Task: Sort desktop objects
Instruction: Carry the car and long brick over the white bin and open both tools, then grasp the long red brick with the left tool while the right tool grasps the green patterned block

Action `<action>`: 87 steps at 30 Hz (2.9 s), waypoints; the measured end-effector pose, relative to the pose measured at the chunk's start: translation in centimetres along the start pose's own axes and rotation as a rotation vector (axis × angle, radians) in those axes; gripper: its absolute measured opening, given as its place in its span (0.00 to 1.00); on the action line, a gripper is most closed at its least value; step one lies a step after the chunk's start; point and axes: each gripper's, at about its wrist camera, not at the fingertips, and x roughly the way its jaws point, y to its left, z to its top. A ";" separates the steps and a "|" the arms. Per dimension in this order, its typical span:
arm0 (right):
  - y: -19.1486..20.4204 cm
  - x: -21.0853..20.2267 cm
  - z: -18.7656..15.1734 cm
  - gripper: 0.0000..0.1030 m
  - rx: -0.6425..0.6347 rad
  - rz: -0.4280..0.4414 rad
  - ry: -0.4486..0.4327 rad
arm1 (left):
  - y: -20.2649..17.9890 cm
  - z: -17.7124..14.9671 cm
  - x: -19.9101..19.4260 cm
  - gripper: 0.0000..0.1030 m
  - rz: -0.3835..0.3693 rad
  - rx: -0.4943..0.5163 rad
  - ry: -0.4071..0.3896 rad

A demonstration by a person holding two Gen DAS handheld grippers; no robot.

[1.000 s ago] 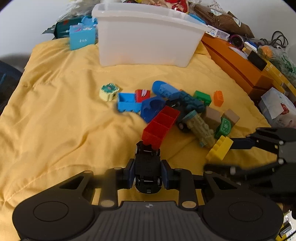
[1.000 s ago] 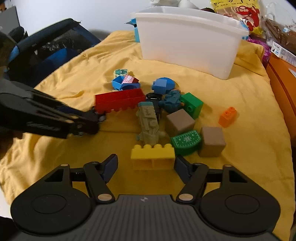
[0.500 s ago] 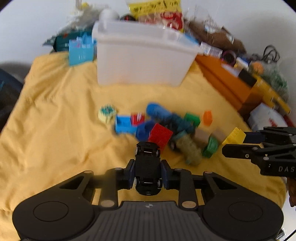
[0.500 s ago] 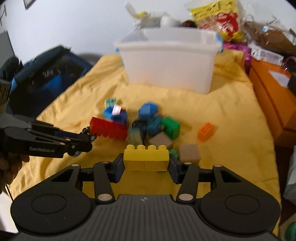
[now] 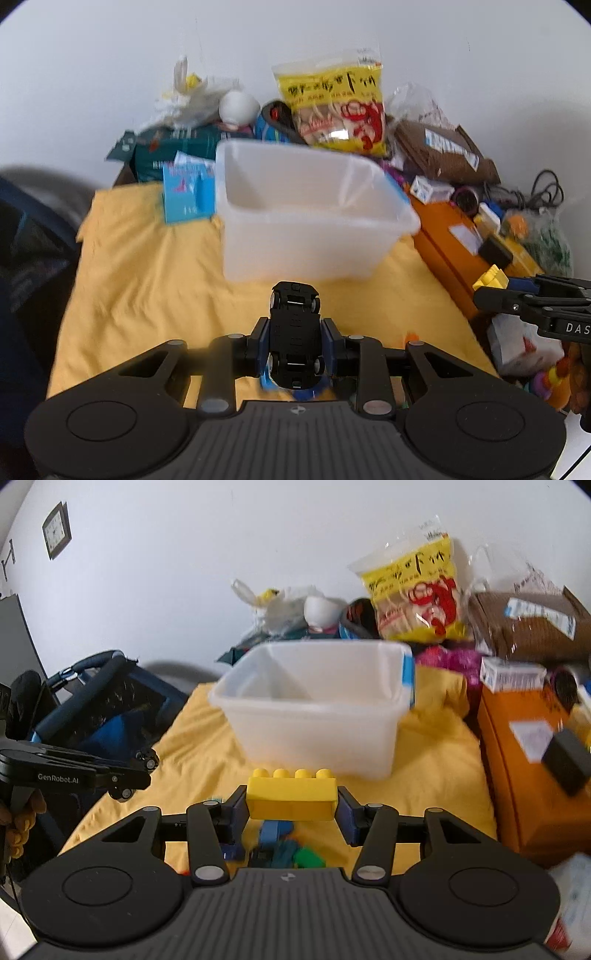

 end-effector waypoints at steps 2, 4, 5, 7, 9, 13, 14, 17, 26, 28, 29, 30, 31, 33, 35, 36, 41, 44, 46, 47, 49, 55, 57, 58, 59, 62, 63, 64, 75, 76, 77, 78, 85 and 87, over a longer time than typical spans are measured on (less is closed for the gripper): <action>-0.4 0.2 1.5 0.51 0.000 0.006 -0.002 | 0.1 1.6 -0.1 0.31 -0.002 0.012 -0.008; -1.0 0.5 2.9 0.51 0.005 0.018 0.003 | 0.1 3.2 -0.1 0.31 0.002 0.026 -0.015; -1.3 0.5 3.6 0.51 0.015 0.022 0.005 | 0.1 3.9 -0.1 0.31 0.001 0.031 -0.018; -1.9 0.6 5.1 0.51 0.025 0.031 0.000 | 0.0 5.4 0.2 0.31 -0.003 0.045 -0.015; -2.3 0.6 6.5 0.51 0.016 0.027 -0.008 | 0.1 6.8 0.3 0.31 -0.002 0.056 -0.019; -2.9 1.2 9.1 0.51 0.010 0.025 -0.004 | -0.1 9.5 0.6 0.31 -0.010 0.052 -0.020; -2.9 1.4 9.7 0.51 0.009 0.028 -0.002 | -0.2 10.1 0.7 0.31 -0.008 0.063 -0.022; -3.1 2.0 11.3 0.51 0.002 0.024 0.007 | -0.4 11.7 1.4 0.31 -0.022 0.067 -0.003; -4.1 5.2 15.5 0.51 0.031 0.021 0.086 | -0.3 16.5 4.9 0.31 -0.039 0.046 0.075; -4.3 6.2 16.1 0.51 0.034 0.016 0.113 | -0.2 17.3 5.8 0.31 -0.038 0.033 0.104; -4.3 6.7 16.3 0.51 0.035 0.014 0.129 | -0.1 17.7 6.3 0.31 -0.031 0.025 0.117; -4.4 7.2 16.5 0.51 0.035 0.010 0.143 | -0.2 18.0 6.7 0.31 -0.026 0.030 0.125; -4.4 7.6 16.6 0.51 0.032 0.007 0.158 | -0.2 18.2 7.1 0.31 -0.024 0.036 0.134; -4.5 8.5 16.9 0.51 0.021 -0.002 0.190 | -0.3 18.7 7.8 0.31 -0.023 0.037 0.152; -4.7 9.2 17.2 0.51 0.011 -0.012 0.207 | -0.4 19.1 8.5 0.31 -0.018 0.039 0.169; -4.7 9.5 17.3 0.51 0.008 -0.017 0.215 | -0.3 19.2 8.7 0.31 -0.013 0.039 0.173; -5.1 10.9 17.8 0.52 0.011 -0.033 0.244 | -0.5 19.8 9.7 0.31 0.009 0.033 0.183; -5.3 11.7 17.9 0.62 0.008 -0.058 0.244 | -0.5 20.0 10.2 0.60 0.034 0.022 0.162; -5.5 11.9 17.7 0.70 0.003 -0.074 0.229 | -0.4 19.6 10.2 0.66 0.088 0.024 0.122; -5.7 12.1 17.5 0.70 0.003 -0.081 0.224 | -0.2 19.2 10.2 0.66 0.095 0.031 0.112; -6.1 11.9 16.7 0.70 0.019 -0.071 0.216 | 0.2 18.4 10.0 0.66 0.076 0.035 0.109; -6.6 9.3 11.9 0.70 0.020 -0.025 0.193 | 0.3 10.7 7.3 0.66 0.048 0.165 0.047; -6.4 8.0 9.1 0.70 0.009 -0.013 0.193 | 0.1 6.0 6.4 0.66 0.034 0.205 0.047; -6.3 7.5 7.6 0.70 0.000 -0.012 0.197 | 0.2 4.0 6.1 0.66 0.025 0.209 0.065; -6.1 6.9 5.7 0.70 -0.012 -0.012 0.207 | 0.2 1.9 6.0 0.66 0.018 0.204 0.083; -5.2 5.5 0.0 0.70 -0.023 -0.010 0.246 | 0.1 -4.2 5.7 0.66 -0.014 0.172 0.121; -4.6 5.2 -1.9 0.69 -0.028 -0.009 0.261 | 0.0 -5.6 5.7 0.66 -0.019 0.170 0.131; -3.7 4.8 -3.9 0.68 -0.039 -0.003 0.270 | -0.3 -7.1 5.8 0.65 -0.022 0.181 0.142; 0.6 6.4 -11.2 0.47 -0.138 0.010 0.300 | -1.6 -11.8 8.7 0.64 0.002 0.196 0.198; 0.5 6.7 -11.0 0.46 -0.141 0.005 0.292 | -1.7 -12.1 8.9 0.63 0.001 0.197 0.198; 0.5 7.0 -11.1 0.47 -0.143 0.001 0.289 | -1.7 -12.2 9.1 0.63 0.000 0.200 0.198; 0.4 7.3 -11.1 0.47 -0.145 0.001 0.288 | -1.8 -12.2 9.2 0.63 0.000 0.206 0.194; 0.1 8.1 -11.8 0.47 -0.177 0.025 0.287 | -2.0 -12.1 9.1 0.29 -0.020 0.220 0.174; 0.3 7.7 -11.8 0.46 -0.189 0.036 0.277 | -2.1 -12.2 8.8 0.26 -0.003 0.232 0.168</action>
